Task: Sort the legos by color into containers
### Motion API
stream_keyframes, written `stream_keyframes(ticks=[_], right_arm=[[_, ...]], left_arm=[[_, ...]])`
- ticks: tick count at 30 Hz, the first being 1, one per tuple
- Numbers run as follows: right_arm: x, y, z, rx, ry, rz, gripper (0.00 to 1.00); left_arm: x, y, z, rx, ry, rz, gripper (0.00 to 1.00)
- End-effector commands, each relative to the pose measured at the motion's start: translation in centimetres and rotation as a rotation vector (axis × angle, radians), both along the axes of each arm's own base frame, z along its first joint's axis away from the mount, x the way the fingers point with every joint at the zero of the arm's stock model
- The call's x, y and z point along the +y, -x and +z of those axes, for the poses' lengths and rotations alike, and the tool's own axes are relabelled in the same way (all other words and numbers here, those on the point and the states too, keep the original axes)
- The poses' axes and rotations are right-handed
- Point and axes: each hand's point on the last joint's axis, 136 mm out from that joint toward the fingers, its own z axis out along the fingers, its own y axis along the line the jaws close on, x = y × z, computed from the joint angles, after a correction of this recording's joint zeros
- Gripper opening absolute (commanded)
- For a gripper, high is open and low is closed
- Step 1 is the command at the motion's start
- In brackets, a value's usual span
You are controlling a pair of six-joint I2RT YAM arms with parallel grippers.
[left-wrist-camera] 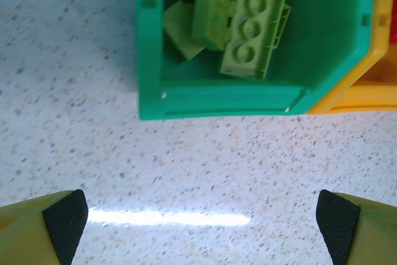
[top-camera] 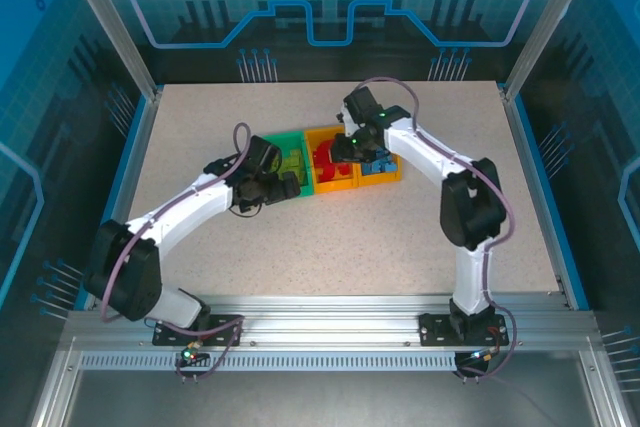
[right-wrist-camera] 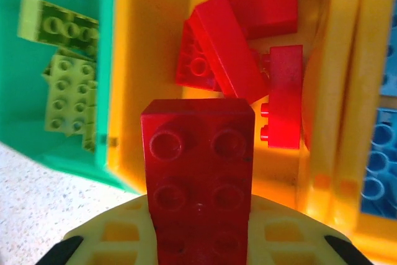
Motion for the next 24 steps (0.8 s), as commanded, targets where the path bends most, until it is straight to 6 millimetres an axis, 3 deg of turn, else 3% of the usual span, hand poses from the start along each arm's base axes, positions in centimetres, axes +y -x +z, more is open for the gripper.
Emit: stream_keyframes(ticks=[1,4,9,12,15,20,24], right_arm=[[1.0,-0.1,0.0,0.053,-0.001,-0.006,0.24],[1.4,-0.7,-0.2,0.053,-0.007,-0.012,0.30],[1.4,-0.7,0.0,0.048,0.003,-0.013,0.80],[1.3,0.0,1.6,-0.006,0.010,0.013,0.87],[0.4,1.0,4.0,-0.104,0.028,0.025,1.00],[-5.1,2.2,6.5,-0.216,0.139,-0.051,1.00],[-14.1,3.7,6.5,-0.404,0.389,-0.143,1.00]], left_arm=[[1.3,0.3,1.3,-0.063,0.007,0.061,0.99],[2.1,1.1,1.2,-0.067,-0.006,0.079,0.99],[3.4,2.1,0.7,-0.066,-0.042,0.105,0.99],[4.5,2.5,0.7,-0.066,-0.091,0.120,0.99],[5.6,2.6,0.9,-0.074,-0.145,0.123,0.99],[8.2,2.7,1.4,-0.076,-0.258,0.159,0.99],[11.1,2.6,2.3,-0.137,-0.404,0.172,0.99]])
